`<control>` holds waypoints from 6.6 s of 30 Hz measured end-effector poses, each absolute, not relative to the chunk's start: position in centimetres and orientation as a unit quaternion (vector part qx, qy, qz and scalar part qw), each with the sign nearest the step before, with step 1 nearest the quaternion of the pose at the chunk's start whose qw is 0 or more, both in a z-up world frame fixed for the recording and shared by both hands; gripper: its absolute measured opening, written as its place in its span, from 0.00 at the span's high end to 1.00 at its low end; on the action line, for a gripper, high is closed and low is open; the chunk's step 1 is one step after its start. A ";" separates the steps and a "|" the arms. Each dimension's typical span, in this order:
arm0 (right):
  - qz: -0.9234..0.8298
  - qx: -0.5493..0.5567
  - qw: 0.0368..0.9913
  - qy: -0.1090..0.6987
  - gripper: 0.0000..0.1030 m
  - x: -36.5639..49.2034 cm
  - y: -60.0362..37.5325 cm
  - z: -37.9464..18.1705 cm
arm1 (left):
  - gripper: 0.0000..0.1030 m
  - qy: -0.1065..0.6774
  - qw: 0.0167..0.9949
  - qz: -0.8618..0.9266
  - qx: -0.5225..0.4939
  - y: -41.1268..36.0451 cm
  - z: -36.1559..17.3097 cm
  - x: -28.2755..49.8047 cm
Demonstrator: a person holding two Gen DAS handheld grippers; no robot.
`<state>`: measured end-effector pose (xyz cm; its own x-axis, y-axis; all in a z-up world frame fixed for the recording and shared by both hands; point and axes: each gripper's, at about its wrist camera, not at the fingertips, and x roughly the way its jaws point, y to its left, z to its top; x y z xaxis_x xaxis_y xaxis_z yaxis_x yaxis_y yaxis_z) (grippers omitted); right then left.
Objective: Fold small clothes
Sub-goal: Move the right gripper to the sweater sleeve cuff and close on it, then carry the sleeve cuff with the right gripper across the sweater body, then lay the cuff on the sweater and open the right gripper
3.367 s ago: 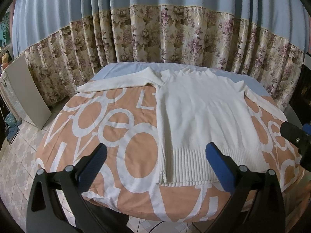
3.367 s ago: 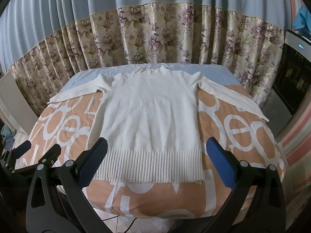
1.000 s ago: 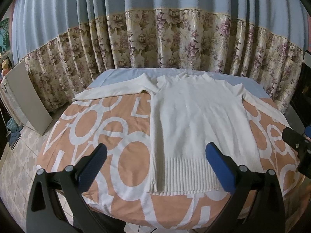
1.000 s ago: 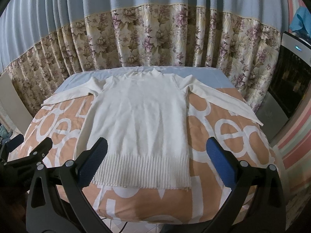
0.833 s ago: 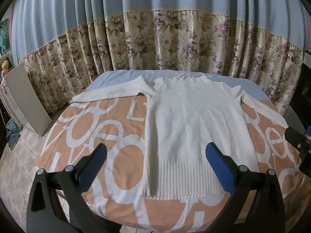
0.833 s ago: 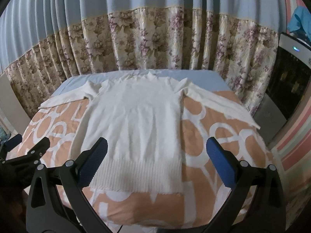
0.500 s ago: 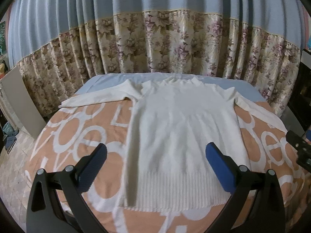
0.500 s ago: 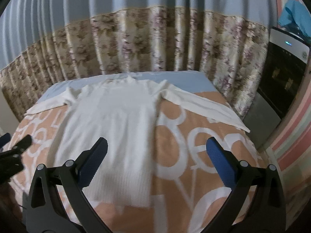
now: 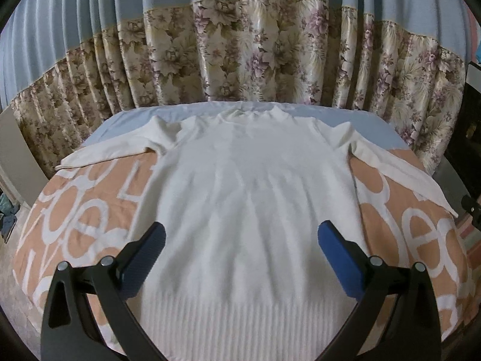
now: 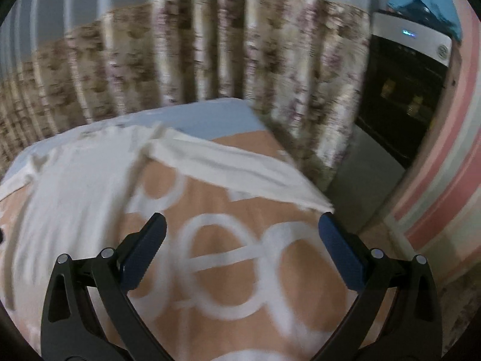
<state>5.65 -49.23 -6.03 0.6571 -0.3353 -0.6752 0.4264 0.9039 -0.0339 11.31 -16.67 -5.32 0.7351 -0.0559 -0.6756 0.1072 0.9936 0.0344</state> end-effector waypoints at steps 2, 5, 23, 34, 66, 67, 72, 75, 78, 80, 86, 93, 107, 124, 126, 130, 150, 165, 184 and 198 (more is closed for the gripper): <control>-0.225 0.073 0.903 0.360 0.03 6.1 -51.7 -7.0 | 0.01 0.361 0.931 -0.043 0.035 -17.8 -5.7 12.4; -0.235 0.079 0.900 0.358 0.05 6.7 -54.2 -7.9 | 0.01 0.361 0.931 -0.044 0.034 -19.3 -6.5 13.9; -0.229 0.164 0.856 0.433 0.26 11.2 -63.3 -15.3 | 0.01 0.386 0.921 -0.039 0.045 -23.0 -10.9 19.6; -0.223 0.165 0.872 0.404 0.98 11.6 -63.1 -13.9 | 0.01 0.381 0.922 -0.042 0.048 -22.7 -10.9 19.5; -0.222 0.143 0.887 0.378 0.88 10.6 -62.6 -13.0 | 0.01 0.373 0.925 -0.036 0.056 -22.2 -10.1 18.9; -0.219 0.141 0.890 0.375 0.88 10.6 -62.4 -12.7 | 0.01 0.374 0.925 -0.035 0.055 -22.1 -10.0 19.1; -0.209 0.125 0.897 0.368 0.89 10.9 -61.2 -11.5 | 0.01 0.378 0.924 -0.030 0.055 -21.7 -9.8 20.4; -0.208 0.116 0.899 0.368 0.89 11.3 -60.6 -11.1 | 0.01 0.376 0.925 -0.026 0.055 -21.4 -9.6 20.9; -0.215 0.107 0.898 0.369 0.89 11.4 -60.3 -10.8 | 0.01 0.376 0.925 -0.023 0.054 -21.1 -9.3 21.3; -0.226 0.089 0.897 0.368 0.89 11.6 -59.8 -10.5 | 0.01 0.377 0.924 -0.020 0.054 -20.9 -9.3 21.7; -0.232 0.045 0.902 0.361 0.89 12.7 -57.3 -9.0 | 0.01 0.383 0.922 -0.012 0.054 -20.0 -9.5 23.1; -0.196 0.043 0.914 0.353 0.89 16.3 -53.5 -7.5 | 0.01 0.380 0.924 -0.003 0.052 -17.6 -8.7 25.0; -0.076 0.054 0.937 0.337 0.99 28.1 -41.4 -5.2 | 0.01 0.387 0.921 0.033 0.044 -8.7 -8.5 28.5; -0.103 0.043 0.915 0.388 0.39 28.4 -39.7 -9.6 | 0.01 0.396 0.917 0.026 0.040 -6.1 -9.6 28.3; -0.114 0.039 0.910 0.398 0.39 28.4 -40.1 -10.5 | 0.01 0.396 0.917 0.023 0.043 -6.5 -9.8 28.1; -0.118 0.034 0.903 0.412 0.40 29.1 -40.1 -12.0 | 0.01 0.396 0.917 0.020 0.049 -7.0 -9.9 28.0; -0.106 0.075 0.913 0.386 0.83 29.0 -42.5 -10.1 | 0.01 0.398 0.916 0.021 0.047 -7.1 -10.8 29.0; 0.094 0.057 0.919 0.380 0.83 39.3 -26.5 -7.2 | 0.01 0.398 0.915 0.052 0.040 -1.4 -10.1 33.6; 0.098 0.103 0.925 0.353 0.36 39.0 -24.4 -7.0 | 0.02 0.412 0.910 0.026 0.034 -1.0 -12.2 40.4; -0.031 0.112 0.929 0.352 0.34 34.2 -38.5 -8.5 | 0.01 0.467 0.882 0.051 0.037 -6.3 -16.2 44.6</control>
